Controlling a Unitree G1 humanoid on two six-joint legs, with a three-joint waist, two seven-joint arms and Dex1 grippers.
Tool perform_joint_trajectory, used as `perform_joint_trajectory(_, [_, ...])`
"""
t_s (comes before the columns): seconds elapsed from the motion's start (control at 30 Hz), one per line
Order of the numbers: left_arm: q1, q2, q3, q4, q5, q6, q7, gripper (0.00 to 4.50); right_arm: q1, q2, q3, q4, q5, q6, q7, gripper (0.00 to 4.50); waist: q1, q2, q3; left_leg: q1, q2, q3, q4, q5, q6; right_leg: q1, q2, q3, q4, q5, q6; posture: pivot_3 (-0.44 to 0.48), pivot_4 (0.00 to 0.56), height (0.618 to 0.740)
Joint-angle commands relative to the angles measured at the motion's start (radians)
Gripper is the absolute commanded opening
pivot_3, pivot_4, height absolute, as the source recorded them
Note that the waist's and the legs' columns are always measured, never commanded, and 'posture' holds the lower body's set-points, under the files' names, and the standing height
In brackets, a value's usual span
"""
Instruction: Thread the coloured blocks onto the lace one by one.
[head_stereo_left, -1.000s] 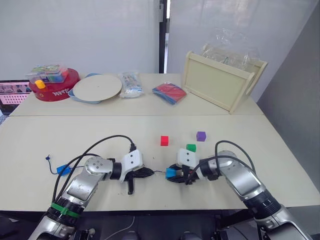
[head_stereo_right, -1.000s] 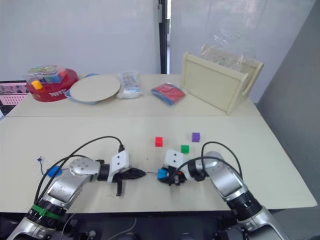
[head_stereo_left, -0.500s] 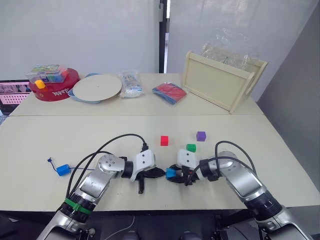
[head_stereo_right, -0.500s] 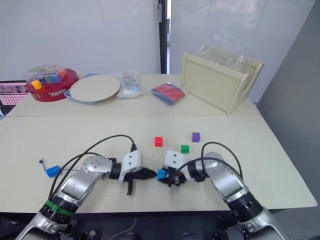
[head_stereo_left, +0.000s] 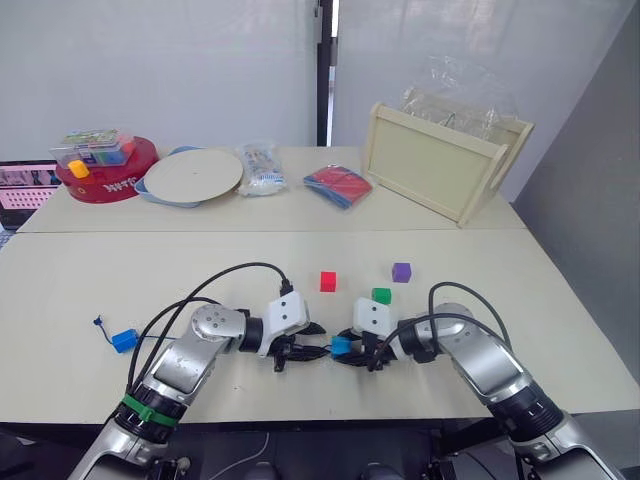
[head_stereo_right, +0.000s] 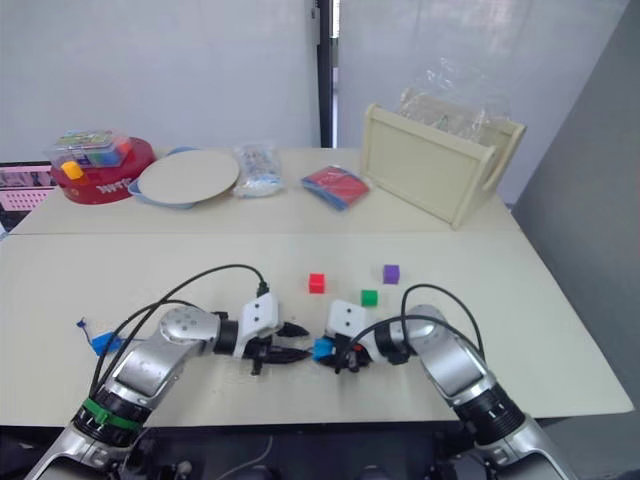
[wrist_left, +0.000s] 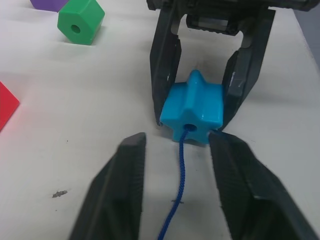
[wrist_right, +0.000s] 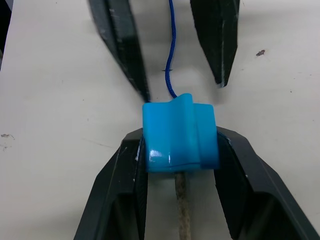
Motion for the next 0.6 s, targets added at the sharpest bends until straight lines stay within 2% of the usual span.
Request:
perform_joint_trajectory(0.03, [0.008, 0.031, 0.028, -0.060, -0.040, 0.025, -0.021, 3.54, 0.011, 0.005, 0.025, 0.000, 0.008, 0.035, 0.001, 1.36, -0.001, 0.000, 0.000, 0.000, 0.000, 0.000, 0.000, 0.000, 0.000, 0.000, 0.000, 0.000, 0.000, 0.000, 0.000, 0.000, 0.150, 0.740])
perform_joint_trajectory(0.07, [0.005, 0.042, 0.024, -0.066, -0.055, 0.037, -0.043, 3.82, 0.010, 0.007, 0.019, -0.003, 0.020, 0.039, 0.005, 1.36, -0.001, 0.000, 0.000, 0.000, 0.000, 0.000, 0.000, 0.000, 0.000, 0.000, 0.000, 0.000, 0.000, 0.000, 0.000, 0.000, 0.150, 0.740])
perform_joint_trajectory(0.1, [-0.001, 0.044, 0.019, -0.061, -0.056, 0.035, -0.047, 4.15, 0.009, 0.008, 0.010, -0.007, 0.030, 0.048, 0.005, 2.41, -0.001, 0.000, 0.000, 0.000, 0.000, 0.000, 0.000, 0.000, 0.000, 0.000, 0.000, 0.000, 0.000, 0.000, 0.000, 0.000, 0.150, 0.740])
perform_joint_trajectory(0.3, [-0.046, 0.007, -0.038, -0.015, -0.021, -0.019, -0.052, 4.16, 0.023, -0.030, -0.049, -0.081, 0.076, 0.091, -0.003, 4.39, 0.006, 0.000, 0.000, -0.001, 0.000, 0.000, 0.001, 0.000, 0.000, 0.000, 0.000, 0.000, 0.000, 0.000, 0.000, 0.000, 0.150, 0.740])
perform_joint_trajectory(0.6, [-0.119, -0.087, -0.113, 0.157, 0.043, -0.127, -0.051, 4.16, 0.109, -0.149, -0.112, -0.149, 0.104, 0.086, -0.019, 4.45, 0.018, 0.000, 0.000, -0.002, -0.001, 0.000, 0.001, 0.000, 0.000, 0.000, -0.001, 0.000, -0.001, 0.000, 0.000, 0.000, 0.150, 0.740])
